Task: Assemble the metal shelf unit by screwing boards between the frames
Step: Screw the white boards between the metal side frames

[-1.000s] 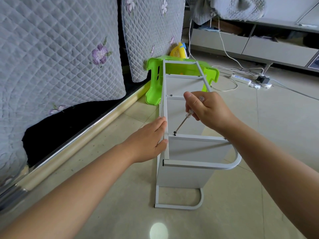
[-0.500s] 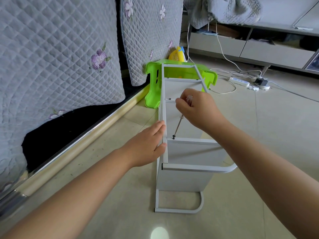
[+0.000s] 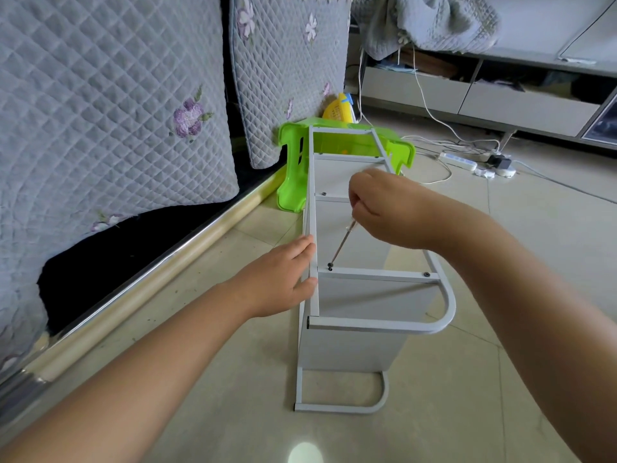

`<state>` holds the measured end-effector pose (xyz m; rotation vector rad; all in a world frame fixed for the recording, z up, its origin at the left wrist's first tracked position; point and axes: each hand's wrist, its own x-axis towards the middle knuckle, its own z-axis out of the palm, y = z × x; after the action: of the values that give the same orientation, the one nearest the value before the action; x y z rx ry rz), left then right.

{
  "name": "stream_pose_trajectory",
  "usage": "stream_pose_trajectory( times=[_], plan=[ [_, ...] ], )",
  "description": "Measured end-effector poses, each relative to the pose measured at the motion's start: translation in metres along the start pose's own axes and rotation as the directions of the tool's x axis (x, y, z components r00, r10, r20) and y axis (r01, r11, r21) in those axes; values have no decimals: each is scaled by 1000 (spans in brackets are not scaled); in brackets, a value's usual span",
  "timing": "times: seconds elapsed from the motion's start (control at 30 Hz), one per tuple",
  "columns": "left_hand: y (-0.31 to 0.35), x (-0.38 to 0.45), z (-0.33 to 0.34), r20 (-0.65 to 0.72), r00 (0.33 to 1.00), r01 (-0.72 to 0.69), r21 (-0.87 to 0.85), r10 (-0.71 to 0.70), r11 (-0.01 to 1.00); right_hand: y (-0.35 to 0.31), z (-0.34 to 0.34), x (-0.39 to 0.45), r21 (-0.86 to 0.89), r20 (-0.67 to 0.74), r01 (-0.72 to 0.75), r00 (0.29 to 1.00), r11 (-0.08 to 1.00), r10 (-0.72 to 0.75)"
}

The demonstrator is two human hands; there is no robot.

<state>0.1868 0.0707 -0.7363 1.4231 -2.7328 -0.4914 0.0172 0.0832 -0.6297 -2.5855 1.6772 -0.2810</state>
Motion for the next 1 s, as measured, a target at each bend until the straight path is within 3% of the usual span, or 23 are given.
stream_pose_trajectory(
  times=[0.1,0.2,0.37,0.5,0.6,0.8,0.9,1.0],
  plan=[
    [0,1,-6,26,1000,11,1,-11,1000,-3,-4,0,-42,93,9,996,999,-5],
    [-1,1,-9,35,999,13,3,-13,1000,-7,-7,2,-69,70,19,997,997,-14],
    [-1,2,-9,38,999,12,1,-12,1000,-14,-4,7,-213,106,-115,985,970,140],
    [0,1,-9,41,999,15,-15,-14,1000,-13,-11,1,7,206,-127,971,992,123],
    [-1,1,-9,39,999,21,-19,-20,1000,-14,-15,-1,-25,261,-68,963,997,72],
    [-1,1,-8,45,999,22,-19,-22,1000,-16,-23,2,-232,193,2,980,973,44],
    [-1,1,-7,40,999,18,-24,-17,1000,-22,-15,7,-363,129,-74,983,929,129],
    [-2,1,-6,34,999,10,-20,-9,1000,-19,-5,9,-366,65,-122,986,923,156]
  ],
)
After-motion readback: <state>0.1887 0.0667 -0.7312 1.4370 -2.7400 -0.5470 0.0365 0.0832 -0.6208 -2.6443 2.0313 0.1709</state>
